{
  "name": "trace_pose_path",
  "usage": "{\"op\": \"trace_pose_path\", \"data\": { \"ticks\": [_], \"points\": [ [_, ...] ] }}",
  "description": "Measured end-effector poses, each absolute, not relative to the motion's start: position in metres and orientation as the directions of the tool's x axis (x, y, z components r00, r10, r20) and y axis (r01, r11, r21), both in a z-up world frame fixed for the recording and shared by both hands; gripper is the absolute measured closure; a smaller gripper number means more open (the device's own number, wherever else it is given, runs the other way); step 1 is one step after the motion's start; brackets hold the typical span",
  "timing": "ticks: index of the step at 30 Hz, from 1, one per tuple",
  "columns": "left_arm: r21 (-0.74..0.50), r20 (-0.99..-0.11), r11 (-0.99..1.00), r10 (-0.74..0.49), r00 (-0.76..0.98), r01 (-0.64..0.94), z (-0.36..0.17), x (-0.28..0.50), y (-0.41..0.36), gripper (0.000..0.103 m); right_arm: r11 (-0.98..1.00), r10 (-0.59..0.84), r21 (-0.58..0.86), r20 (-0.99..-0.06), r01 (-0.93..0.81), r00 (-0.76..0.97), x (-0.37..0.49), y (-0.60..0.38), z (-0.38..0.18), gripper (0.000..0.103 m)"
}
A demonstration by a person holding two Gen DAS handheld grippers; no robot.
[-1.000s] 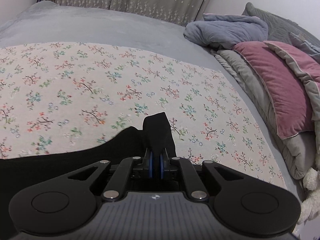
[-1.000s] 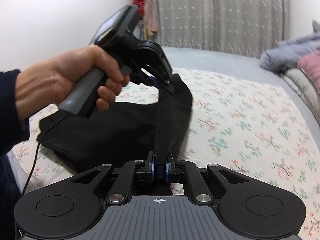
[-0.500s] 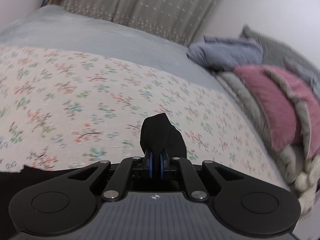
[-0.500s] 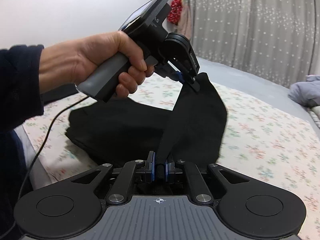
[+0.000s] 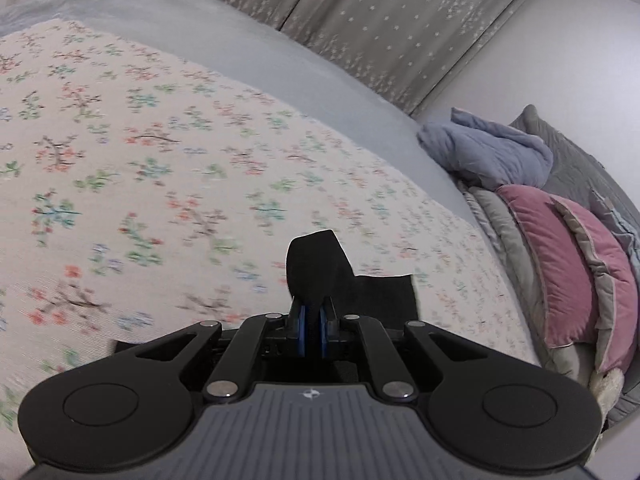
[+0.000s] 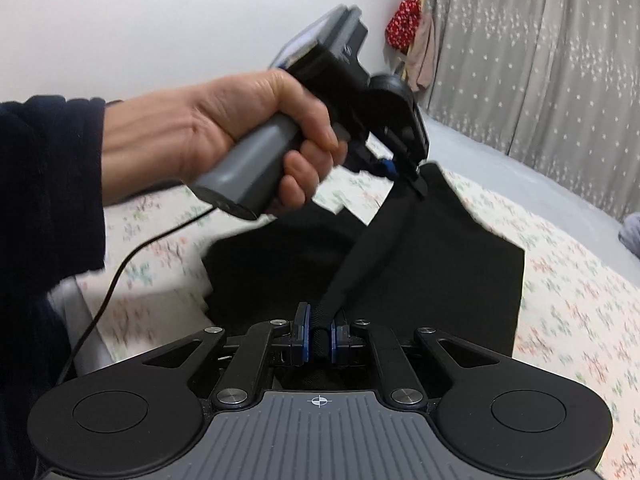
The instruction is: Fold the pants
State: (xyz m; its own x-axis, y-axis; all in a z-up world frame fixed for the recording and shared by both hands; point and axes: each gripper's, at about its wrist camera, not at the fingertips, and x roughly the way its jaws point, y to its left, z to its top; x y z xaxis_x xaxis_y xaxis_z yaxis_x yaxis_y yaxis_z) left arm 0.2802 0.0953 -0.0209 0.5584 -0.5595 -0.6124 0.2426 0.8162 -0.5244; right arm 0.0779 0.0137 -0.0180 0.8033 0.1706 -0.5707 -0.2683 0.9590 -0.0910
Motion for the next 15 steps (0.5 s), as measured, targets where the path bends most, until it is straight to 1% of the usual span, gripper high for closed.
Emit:
{"op": "trace_pose_path", "data": {
  "ticks": [4,6,9,15],
  "points": [
    [-0.54,-0.615,0.81,-0.564,0.551,0.228,-0.033,0.29,0.115,0.08,0.979,0.186,0.045,-0.582,-0.197,0.792,0.098,0.031,-0.021,0.094],
    [-0.545,-0.619,0.809,-0.566,0.545,0.222,-0.037,0.295,0.12,0.08,0.982,0.185,0.09,-0.585,-0.163,0.79,0.102,0.034,-0.024,0.094],
    [-0.538,-0.627,0.813,-0.562,0.539,0.221,-0.042,0.301,0.121,0.08,0.984,0.175,0.12,-0.601,-0.128,0.78,0.109,0.041,-0.029,0.094],
    [-0.586,-0.616,0.792,-0.573,0.54,0.172,-0.053,0.31,0.146,0.079,0.989,0.147,0.103,-0.61,-0.106,0.779,0.115,0.051,-0.024,0.093]
  ]
}}
